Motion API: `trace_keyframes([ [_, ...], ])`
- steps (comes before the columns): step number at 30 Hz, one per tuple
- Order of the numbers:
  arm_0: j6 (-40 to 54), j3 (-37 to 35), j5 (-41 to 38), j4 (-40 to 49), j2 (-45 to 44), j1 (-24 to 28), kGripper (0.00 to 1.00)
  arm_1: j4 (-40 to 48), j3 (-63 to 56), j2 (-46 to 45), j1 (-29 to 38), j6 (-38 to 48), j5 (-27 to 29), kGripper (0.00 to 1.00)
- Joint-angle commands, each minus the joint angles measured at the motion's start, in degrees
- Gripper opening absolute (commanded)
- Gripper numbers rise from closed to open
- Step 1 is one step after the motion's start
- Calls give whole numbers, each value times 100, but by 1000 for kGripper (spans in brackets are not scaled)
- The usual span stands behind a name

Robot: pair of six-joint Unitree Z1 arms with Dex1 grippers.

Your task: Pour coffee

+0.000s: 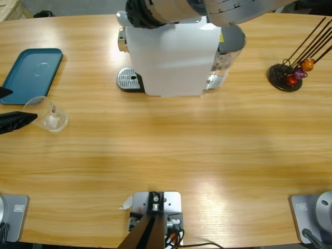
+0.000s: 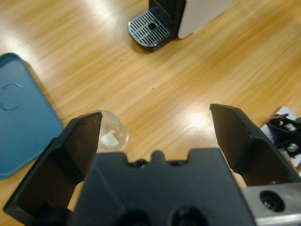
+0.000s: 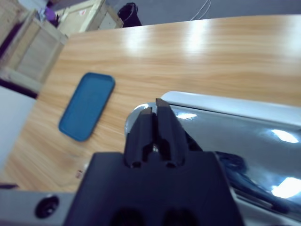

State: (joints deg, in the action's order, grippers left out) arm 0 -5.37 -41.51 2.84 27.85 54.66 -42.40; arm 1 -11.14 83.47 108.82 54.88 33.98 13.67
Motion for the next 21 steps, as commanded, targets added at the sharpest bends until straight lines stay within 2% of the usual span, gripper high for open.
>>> trace_keyframes([
  [1,1121,-126,801,940,-50,461,996,-927,-595,-934,216,-1334,-249,1000],
  [5,1253,68,834,677,-39,567,991,-1203,-769,-2170,290,-2166,-963,1000],
  [8,1346,414,833,179,96,864,991,-1309,-1031,-2819,450,-2391,-986,1000],
  [11,1430,707,768,-246,548,909,993,-1319,-1430,-3311,459,-2382,-1010,1000],
  [14,1465,692,701,-253,1281,909,991,-1300,-1781,-3608,460,-2294,-980,1000],
  [21,1453,679,632,-176,1381,909,974,-998,-2145,-3692,460,-2229,-963,1000],
])
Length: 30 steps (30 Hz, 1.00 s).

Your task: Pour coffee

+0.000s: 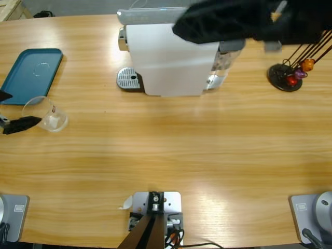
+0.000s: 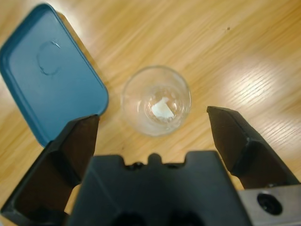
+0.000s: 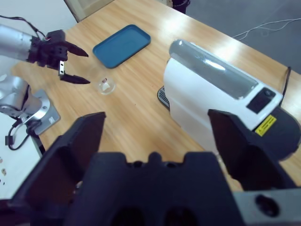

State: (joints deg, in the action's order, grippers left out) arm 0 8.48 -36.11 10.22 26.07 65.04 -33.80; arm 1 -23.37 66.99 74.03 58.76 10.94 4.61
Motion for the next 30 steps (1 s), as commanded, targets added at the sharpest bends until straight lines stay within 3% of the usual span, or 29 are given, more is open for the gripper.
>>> trace_keyframes([
  [1,82,139,-99,20,343,49,973,245,-521,-221,73,75,-62,1000],
  [25,-13,34,-178,-685,1494,400,1000,607,-986,-64,69,126,-315,1000],
  [29,-8,42,-169,-736,1556,409,979,709,-1023,-20,68,172,-320,1000],
  [30,-2,42,-175,-747,1556,409,933,718,-1029,-13,69,175,-320,1000],
])
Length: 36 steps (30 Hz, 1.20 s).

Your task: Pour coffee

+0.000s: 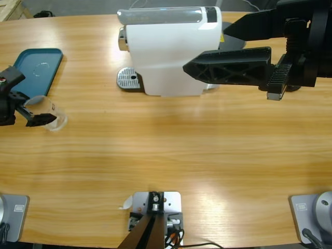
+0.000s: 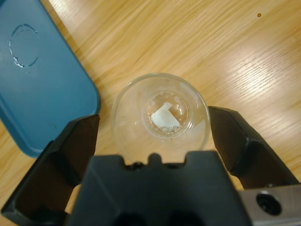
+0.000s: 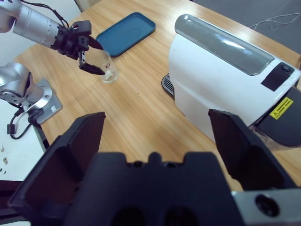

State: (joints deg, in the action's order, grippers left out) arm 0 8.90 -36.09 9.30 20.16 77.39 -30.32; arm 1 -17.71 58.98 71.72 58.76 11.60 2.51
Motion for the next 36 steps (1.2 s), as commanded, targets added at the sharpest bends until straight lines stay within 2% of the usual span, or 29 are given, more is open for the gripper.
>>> trace_keyframes([
  [1,-40,39,-92,-165,317,62,824,154,-229,222,69,115,-103,1000],
  [2,-47,39,-104,-168,294,62,778,154,-238,220,67,118,-102,1000],
  [4,-50,39,-208,-161,217,62,603,154,-263,213,67,141,-102,1000],
  [6,-55,63,-202,-156,136,62,581,163,-282,192,73,153,-102,1000],
  [8,-64,81,-204,-153,74,62,437,163,-303,155,71,158,-98,1000],
  [10,-122,83,-236,-100,101,62,424,163,-347,113,69,178,-93,1000],
  [11,-182,86,-282,-91,110,62,359,163,-370,95,69,185,-93,1000],
  [13,-168,86,-341,-86,90,62,159,163,-403,71,67,201,-80,1000],
  [14,-154,83,-385,-75,76,62,135,163,-416,62,67,204,-75,1000],
  [19,-117,-200,-707,-51,55,53,136,128,-539,-47,67,255,-75,1000],
  [22,655,-576,-1182,-40,38,56,135,43,-577,-121,66,255,-79,1000],
  [27,1458,-1030,-2206,-123,391,628,131,-62,-535,-121,66,257,-93,1000],
  [30,1790,-1097,-2554,-655,542,1036,135,-248,-456,-37,64,255,-102,1000],
  [36,2472,-1765,-3033,-763,1391,1060,136,-531,-140,187,-205,85,-233,1000],
])
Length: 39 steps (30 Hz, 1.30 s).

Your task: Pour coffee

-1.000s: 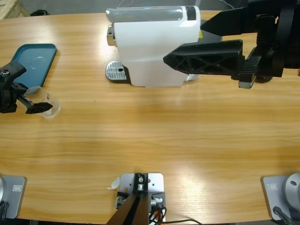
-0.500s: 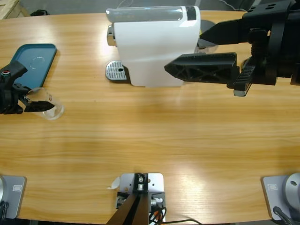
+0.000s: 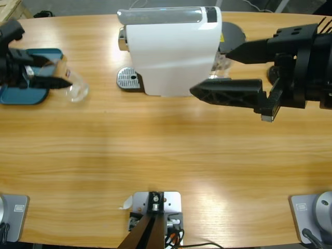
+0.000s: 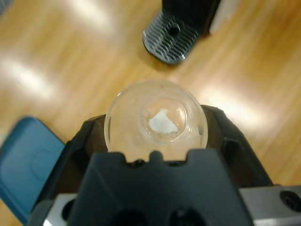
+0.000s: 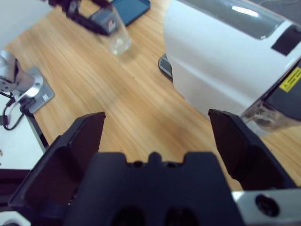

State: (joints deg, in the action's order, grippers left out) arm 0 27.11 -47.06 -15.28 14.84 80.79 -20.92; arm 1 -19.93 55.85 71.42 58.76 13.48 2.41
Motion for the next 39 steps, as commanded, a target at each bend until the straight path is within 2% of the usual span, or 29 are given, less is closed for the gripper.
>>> trace_keyframes([
  [1,689,-853,-617,-201,1230,53,135,-309,207,274,-237,-114,-253,1000],
  [7,840,-1484,-743,-130,1990,-271,137,-286,344,573,-252,-153,-316,1000],
  [15,866,-1598,-898,-324,2455,-450,135,-257,330,689,-339,-193,-337,1000],
  [39,629,-1684,-933,-693,2826,-721,140,-248,269,680,-430,-214,-399,1000],
])
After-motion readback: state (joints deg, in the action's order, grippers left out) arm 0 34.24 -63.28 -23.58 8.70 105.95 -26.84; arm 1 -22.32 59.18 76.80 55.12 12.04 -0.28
